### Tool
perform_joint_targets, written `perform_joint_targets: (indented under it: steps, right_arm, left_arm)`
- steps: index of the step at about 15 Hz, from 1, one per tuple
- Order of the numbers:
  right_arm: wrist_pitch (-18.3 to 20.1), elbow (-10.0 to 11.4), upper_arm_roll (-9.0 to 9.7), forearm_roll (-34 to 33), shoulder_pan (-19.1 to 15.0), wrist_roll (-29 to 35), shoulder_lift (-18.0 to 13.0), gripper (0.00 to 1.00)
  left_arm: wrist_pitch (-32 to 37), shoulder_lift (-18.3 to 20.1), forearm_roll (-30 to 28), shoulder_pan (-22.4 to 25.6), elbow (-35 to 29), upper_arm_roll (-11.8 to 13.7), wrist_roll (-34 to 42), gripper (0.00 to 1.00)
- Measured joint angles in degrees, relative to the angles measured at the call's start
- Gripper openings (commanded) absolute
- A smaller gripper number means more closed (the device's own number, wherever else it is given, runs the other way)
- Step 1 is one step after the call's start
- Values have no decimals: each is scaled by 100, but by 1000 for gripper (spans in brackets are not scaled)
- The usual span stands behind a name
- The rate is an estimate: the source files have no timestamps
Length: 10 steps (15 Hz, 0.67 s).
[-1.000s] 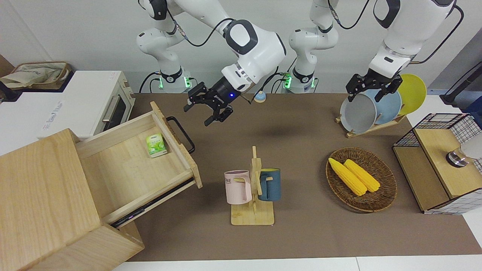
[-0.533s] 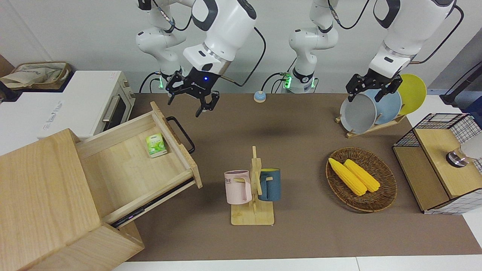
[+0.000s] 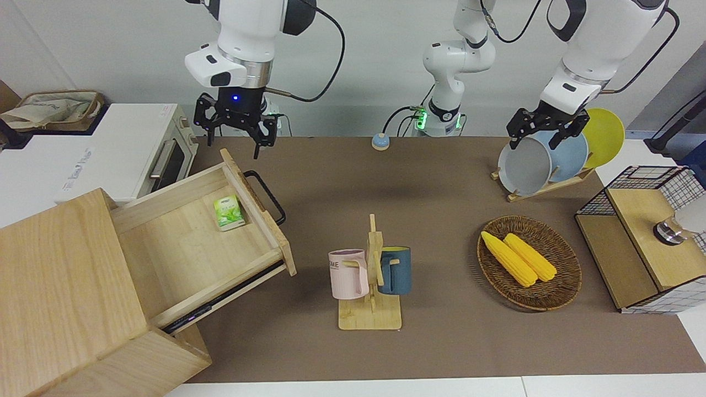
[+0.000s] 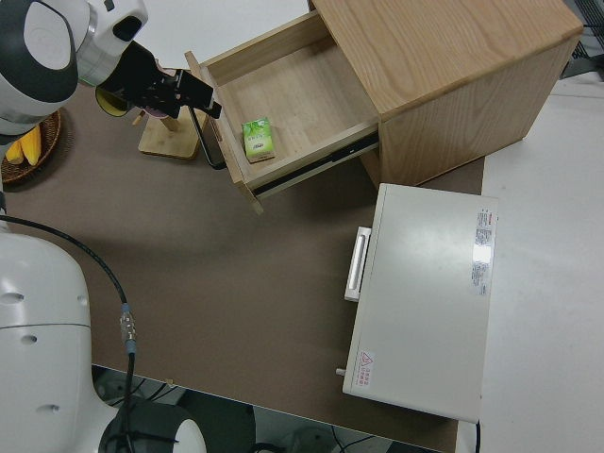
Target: Slide drawer open with right arm
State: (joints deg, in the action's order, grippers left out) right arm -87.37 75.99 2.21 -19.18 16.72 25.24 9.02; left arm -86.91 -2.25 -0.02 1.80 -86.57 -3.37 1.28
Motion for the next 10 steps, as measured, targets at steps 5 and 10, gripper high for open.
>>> perform_joint_targets:
  steps: [5,10]
  right_arm:
    - [33,35,-1,1046,-772,-586,-301,985]
    - [325,216,-2,1591,-1497,-1368,-524,987]
  left_arm:
    - [0,0,0,0,0,0,0,993]
    - [0,0,0,0,0,0,0,993]
